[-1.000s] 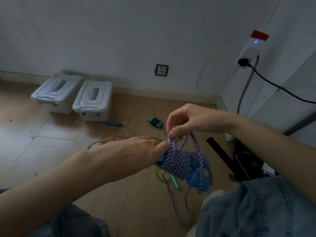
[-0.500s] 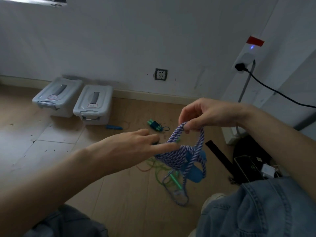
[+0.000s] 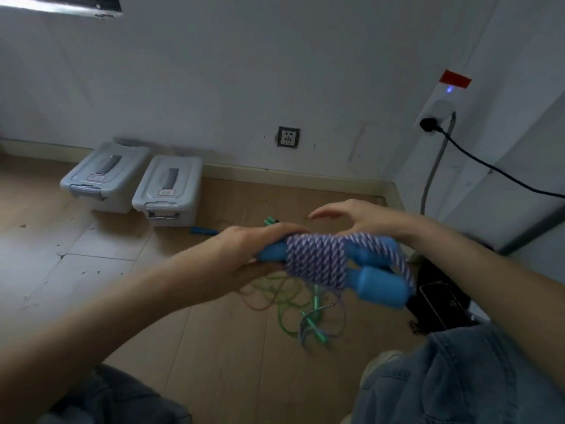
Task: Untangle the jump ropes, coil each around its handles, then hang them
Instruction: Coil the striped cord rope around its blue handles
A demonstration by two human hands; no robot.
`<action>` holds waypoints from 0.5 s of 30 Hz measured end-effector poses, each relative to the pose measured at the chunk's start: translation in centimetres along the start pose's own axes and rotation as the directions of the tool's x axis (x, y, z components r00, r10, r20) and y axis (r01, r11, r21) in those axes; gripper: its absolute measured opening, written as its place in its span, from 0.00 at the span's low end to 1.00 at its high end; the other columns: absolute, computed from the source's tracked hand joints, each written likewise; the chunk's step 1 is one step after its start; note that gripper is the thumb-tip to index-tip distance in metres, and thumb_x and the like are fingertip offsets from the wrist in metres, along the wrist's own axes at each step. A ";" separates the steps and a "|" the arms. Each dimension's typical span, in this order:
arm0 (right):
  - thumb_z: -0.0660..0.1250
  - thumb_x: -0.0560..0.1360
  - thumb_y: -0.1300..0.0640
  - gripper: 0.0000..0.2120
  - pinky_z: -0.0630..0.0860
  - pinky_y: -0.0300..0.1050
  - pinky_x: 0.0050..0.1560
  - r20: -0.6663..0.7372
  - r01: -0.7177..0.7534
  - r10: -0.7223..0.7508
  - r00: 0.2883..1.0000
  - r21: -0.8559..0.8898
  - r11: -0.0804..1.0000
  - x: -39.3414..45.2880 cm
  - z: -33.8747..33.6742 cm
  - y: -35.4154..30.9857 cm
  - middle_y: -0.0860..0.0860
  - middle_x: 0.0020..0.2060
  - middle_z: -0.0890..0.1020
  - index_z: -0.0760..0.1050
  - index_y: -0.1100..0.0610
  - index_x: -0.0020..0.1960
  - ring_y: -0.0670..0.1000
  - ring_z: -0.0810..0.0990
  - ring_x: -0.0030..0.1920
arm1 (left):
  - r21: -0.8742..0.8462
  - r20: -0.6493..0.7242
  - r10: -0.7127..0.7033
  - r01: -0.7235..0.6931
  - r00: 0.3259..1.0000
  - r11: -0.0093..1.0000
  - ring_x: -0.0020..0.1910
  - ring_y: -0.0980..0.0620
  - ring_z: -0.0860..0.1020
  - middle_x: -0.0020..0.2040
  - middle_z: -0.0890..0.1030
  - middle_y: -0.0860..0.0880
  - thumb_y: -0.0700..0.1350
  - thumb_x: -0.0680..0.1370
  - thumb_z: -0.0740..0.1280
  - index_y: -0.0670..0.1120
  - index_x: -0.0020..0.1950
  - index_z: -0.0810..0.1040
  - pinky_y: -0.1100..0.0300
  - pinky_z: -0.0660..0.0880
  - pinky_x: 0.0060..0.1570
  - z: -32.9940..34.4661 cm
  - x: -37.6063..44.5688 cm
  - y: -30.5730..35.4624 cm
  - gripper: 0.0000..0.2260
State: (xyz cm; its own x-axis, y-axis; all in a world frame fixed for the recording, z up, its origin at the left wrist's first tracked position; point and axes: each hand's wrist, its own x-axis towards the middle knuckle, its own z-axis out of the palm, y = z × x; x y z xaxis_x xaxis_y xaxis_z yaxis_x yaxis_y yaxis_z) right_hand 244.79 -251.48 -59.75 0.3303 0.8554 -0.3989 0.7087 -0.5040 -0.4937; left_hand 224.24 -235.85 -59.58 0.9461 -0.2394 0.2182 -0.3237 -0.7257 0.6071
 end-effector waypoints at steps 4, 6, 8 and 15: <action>0.58 0.77 0.70 0.21 0.70 0.29 0.58 0.172 0.140 -0.300 0.938 0.605 0.784 -2.0 0.2 -0.6 0.43 0.61 0.78 0.69 0.50 0.64 0.46 0.76 0.59 | -0.405 -0.068 -0.313 0.260 0.947 0.876 0.41 0.58 0.80 0.44 0.80 0.53 0.40 0.74 0.65 0.53 0.55 0.73 0.67 0.77 0.42 -1.7 0.3 -0.3 0.12; 0.64 0.74 0.68 0.23 0.72 0.30 0.57 0.057 0.119 -0.171 0.984 0.507 0.853 -2.0 1.4 -1.2 0.40 0.61 0.77 0.69 0.50 0.65 0.42 0.73 0.63 | -0.640 -0.059 -0.486 0.341 0.872 0.689 0.39 0.57 0.81 0.41 0.83 0.50 0.41 0.72 0.66 0.49 0.53 0.76 0.65 0.79 0.40 -2.1 0.4 -0.3 0.10; 0.65 0.73 0.68 0.26 0.71 0.32 0.59 0.035 0.120 -0.170 0.985 0.573 0.811 -1.6 3.1 -2.5 0.44 0.66 0.72 0.66 0.54 0.69 0.40 0.69 0.67 | -0.821 -0.014 -0.576 0.320 0.817 0.473 0.36 0.57 0.81 0.37 0.84 0.51 0.44 0.68 0.66 0.46 0.50 0.77 0.66 0.79 0.37 -2.3 0.6 -0.2 0.11; 0.63 0.77 0.60 0.05 0.72 0.30 0.37 -0.225 0.300 -0.199 0.954 0.683 0.666 -0.3 5.7 -7.2 0.41 0.30 0.78 0.77 0.53 0.45 0.39 0.77 0.34 | -0.854 0.041 -0.530 0.306 0.847 0.422 0.37 0.55 0.82 0.39 0.84 0.48 0.46 0.68 0.67 0.48 0.45 0.80 0.66 0.78 0.36 -2.7 0.7 0.4 0.08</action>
State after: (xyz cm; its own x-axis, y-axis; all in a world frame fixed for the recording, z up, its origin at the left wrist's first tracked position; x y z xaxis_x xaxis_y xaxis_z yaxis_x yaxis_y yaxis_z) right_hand 236.09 -248.78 -60.48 0.3140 0.9432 -0.1087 0.1454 -0.1609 -0.9762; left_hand 224.73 -234.54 -57.14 0.9734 0.1552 -0.1684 0.1414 0.1712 0.9750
